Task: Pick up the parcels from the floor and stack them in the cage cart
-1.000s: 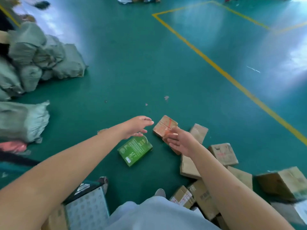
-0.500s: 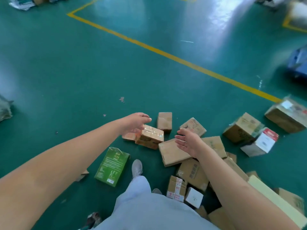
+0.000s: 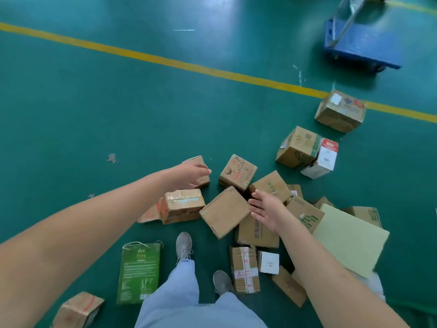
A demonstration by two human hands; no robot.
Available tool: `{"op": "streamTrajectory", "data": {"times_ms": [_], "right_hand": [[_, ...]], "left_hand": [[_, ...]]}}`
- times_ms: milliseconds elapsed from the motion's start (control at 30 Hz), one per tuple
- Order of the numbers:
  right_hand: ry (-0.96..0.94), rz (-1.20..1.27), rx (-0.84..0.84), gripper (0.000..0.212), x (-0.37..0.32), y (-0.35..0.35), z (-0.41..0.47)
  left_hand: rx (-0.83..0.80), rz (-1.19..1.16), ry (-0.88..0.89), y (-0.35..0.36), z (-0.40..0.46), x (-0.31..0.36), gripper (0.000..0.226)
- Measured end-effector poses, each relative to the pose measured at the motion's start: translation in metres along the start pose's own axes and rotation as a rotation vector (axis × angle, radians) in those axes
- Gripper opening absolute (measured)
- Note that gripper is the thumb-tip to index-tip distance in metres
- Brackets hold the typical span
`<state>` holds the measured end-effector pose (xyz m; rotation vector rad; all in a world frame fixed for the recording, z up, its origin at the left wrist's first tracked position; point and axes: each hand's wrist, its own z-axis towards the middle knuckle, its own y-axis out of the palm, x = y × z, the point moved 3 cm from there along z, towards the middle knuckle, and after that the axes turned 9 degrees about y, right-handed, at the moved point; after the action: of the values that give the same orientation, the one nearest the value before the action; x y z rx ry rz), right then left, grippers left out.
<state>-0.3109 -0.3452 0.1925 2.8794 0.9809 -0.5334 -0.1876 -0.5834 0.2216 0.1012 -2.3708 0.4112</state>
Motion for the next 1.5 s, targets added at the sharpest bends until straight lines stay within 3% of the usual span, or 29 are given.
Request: {"op": "streamTrajectory", "data": {"times_ms": [300, 800, 1367, 1500], "right_hand": [[0.07, 0.147, 0.089, 0.044, -0.005, -0.001, 0.054], [0.262, 0.181, 0.11, 0.048, 0.074, -0.069, 0.231], [0.417, 0.073, 0.077, 0.039, 0.185, -0.025, 0.492], [0.452, 0.092, 0.107, 0.025, 0.223, -0.012, 0.55]], "left_hand": [[-0.131, 0.204, -0.024, -0.014, 0.104, 0.008, 0.044], [-0.301, 0.357, -0.169, 0.098, 0.278, -0.067, 0.049], [-0.324, 0.365, -0.31, 0.199, 0.458, -0.252, 0.045], [-0.281, 0.356, -0.348, 0.215, 0.494, -0.308, 0.061]]}}
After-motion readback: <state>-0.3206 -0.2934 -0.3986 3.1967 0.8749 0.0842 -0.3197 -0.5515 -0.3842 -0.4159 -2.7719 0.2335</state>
